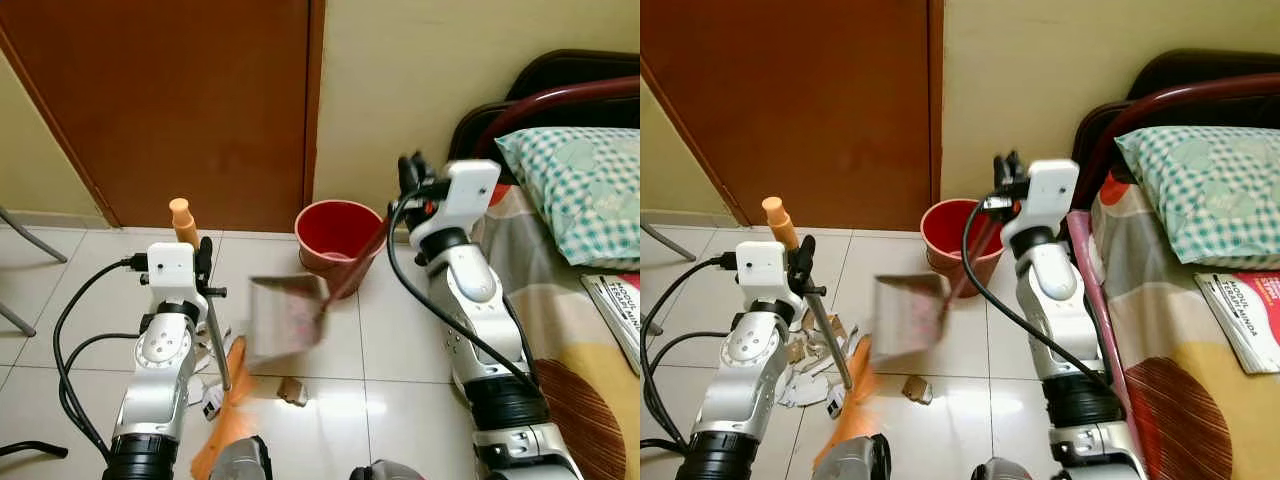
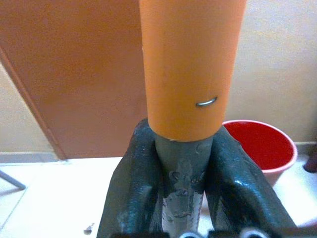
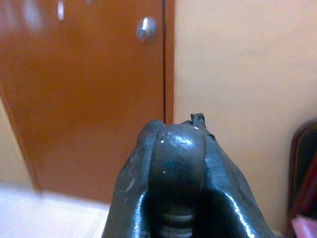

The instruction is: Sweep floor

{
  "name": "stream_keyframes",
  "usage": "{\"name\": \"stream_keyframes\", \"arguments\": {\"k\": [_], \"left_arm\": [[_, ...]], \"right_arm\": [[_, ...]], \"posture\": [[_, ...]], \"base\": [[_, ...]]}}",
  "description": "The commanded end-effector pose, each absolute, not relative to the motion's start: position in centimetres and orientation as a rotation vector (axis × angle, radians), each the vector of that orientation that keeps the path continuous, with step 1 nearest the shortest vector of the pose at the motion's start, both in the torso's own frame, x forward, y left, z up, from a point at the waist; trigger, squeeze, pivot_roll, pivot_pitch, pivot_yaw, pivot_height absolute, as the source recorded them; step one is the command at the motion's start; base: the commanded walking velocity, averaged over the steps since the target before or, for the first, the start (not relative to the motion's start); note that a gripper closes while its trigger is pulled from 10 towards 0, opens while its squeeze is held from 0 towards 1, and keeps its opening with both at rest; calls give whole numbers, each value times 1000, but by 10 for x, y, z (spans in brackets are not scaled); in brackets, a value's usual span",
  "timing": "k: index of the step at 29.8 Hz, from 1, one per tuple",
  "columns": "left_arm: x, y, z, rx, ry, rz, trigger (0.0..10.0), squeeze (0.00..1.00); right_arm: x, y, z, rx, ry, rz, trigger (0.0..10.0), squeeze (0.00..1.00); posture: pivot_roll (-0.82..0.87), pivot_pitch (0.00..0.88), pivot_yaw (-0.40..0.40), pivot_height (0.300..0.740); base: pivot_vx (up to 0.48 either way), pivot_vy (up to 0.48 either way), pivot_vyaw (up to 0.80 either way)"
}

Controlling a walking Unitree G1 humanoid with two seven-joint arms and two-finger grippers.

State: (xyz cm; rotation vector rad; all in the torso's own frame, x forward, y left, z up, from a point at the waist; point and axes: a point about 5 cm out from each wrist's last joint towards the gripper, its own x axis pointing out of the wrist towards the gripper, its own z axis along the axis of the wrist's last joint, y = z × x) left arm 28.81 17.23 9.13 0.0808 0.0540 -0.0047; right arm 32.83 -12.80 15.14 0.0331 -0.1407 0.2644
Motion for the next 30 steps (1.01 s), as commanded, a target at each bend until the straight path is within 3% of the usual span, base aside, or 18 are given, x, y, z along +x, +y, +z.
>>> {"name": "stream_keyframes", "arguments": {"k": [1, 9, 12, 16, 19, 20, 27, 30], "left_arm": [[290, 165, 89, 89, 73, -46, 10000, 0], [287, 165, 91, 83, 71, -45, 10000, 0], [284, 161, 89, 85, 77, -70, 10000, 0], [284, 150, 92, 91, 58, -127, 10000, 0], [285, 147, 96, 91, 36, -149, 10000, 0], [286, 143, 101, 98, 7, -182, 10000, 0], [287, 139, 106, 85, -5, -233, 10000, 0], [290, 135, 107, 55, 3, -264, 10000, 0]], "right_arm": [[331, -124, 144, -14, -102, 324, 10000, 0], [329, -127, 124, -61, -14, 360, 10000, 0], [325, -136, 102, 25, 120, 326, 10000, 0], [326, -157, 85, -7, 171, 230, 10000, 0], [328, -163, 82, 3, 171, 137, 10000, 0], [330, -166, 84, 53, 155, 18, 10000, 0], [321, -175, 88, -2, 42, -212, 10000, 0], [323, -169, 93, -29, -12, -186, 10000, 0]], "posture": [[-49, 65, -28, 740], [-25, 70, -23, 740], [-12, 74, -19, 740], [-11, 74, -22, 740], [-2, 75, -27, 740], [10, 77, -27, 740], [12, 83, -4, 740], [-5, 89, 8, 740]], "base": [[0, 0, 0], [0, 0, 0], [0, 0, 0], [0, 0, 0], [0, 0, 0], [0, 0, 0], [0, 0, 0], [0, 0, 0]]}}
